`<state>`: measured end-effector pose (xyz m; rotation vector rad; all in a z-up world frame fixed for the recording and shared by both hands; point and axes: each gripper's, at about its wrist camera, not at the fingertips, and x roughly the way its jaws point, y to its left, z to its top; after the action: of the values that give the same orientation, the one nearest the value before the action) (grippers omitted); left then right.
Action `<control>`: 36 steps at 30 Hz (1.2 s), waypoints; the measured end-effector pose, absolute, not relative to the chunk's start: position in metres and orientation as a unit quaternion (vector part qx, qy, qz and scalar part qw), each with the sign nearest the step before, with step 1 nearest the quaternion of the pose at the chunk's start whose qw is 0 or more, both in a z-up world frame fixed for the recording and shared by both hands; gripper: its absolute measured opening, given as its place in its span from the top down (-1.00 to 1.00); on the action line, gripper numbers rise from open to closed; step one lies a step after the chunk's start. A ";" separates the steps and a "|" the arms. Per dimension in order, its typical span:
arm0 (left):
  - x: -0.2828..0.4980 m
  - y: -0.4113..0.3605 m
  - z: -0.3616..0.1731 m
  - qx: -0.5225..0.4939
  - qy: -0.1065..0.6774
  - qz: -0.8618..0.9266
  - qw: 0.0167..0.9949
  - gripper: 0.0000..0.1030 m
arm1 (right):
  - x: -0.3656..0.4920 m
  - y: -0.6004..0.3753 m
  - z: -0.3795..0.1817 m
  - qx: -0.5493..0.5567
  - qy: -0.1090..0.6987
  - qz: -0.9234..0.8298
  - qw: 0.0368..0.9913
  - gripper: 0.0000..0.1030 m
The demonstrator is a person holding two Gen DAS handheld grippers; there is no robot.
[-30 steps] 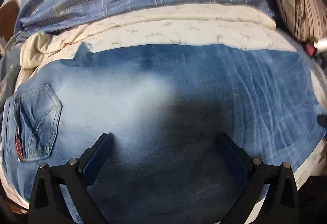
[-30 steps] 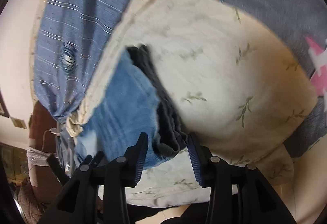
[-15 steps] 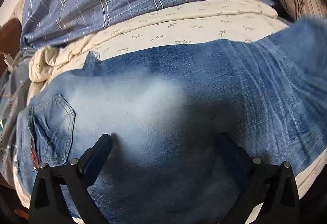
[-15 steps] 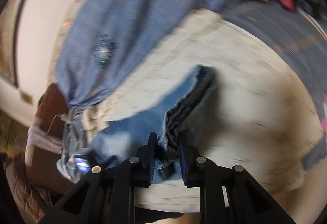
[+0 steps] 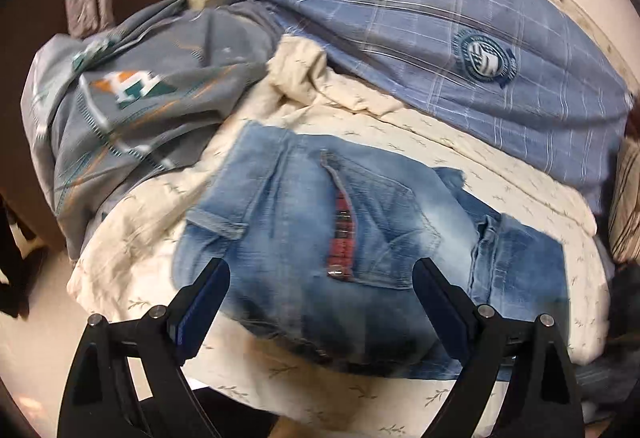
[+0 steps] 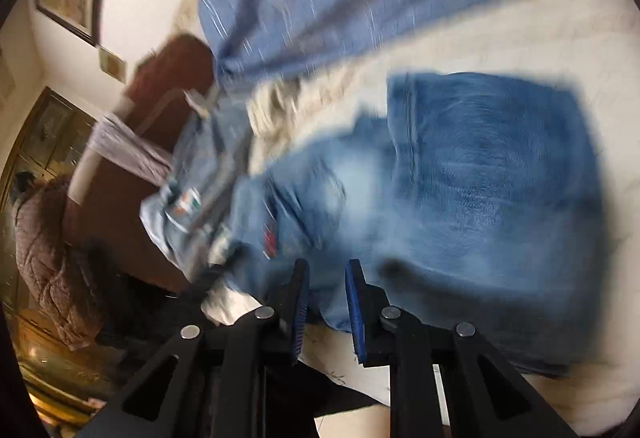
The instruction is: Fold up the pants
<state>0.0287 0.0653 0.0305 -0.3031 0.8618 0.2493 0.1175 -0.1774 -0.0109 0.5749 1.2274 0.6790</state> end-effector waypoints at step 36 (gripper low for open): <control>0.088 -0.065 -0.043 -0.361 0.569 -0.130 0.728 -0.71 | 0.052 -0.339 -0.034 0.427 0.437 0.256 0.749 -0.47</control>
<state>0.0883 -0.0654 -0.0433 -0.7946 1.2542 -0.2865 0.0519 -0.3387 -0.0345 0.9338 0.9550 0.5586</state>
